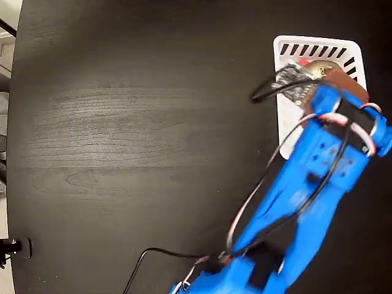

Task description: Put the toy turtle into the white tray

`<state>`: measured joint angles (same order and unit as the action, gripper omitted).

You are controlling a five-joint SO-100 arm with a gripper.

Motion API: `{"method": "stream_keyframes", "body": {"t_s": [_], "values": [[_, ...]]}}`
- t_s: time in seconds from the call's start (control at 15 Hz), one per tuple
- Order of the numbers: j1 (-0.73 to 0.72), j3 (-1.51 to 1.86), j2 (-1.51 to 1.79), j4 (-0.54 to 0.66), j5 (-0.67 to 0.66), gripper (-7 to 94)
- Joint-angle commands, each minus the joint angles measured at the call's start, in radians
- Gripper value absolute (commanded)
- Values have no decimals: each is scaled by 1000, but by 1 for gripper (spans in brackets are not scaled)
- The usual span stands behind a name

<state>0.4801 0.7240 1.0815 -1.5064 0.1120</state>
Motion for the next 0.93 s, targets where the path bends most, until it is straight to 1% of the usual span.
{"method": "stream_keyframes", "body": {"t_s": [0.0,0.13,0.33,0.47,0.67,0.87], "values": [[-92,253,319,143,49,0],[-201,508,485,305,69,0],[-359,827,716,439,75,0],[-437,1094,911,538,61,0],[-486,1470,1226,611,25,0],[-505,1789,1499,621,12,0]]}}
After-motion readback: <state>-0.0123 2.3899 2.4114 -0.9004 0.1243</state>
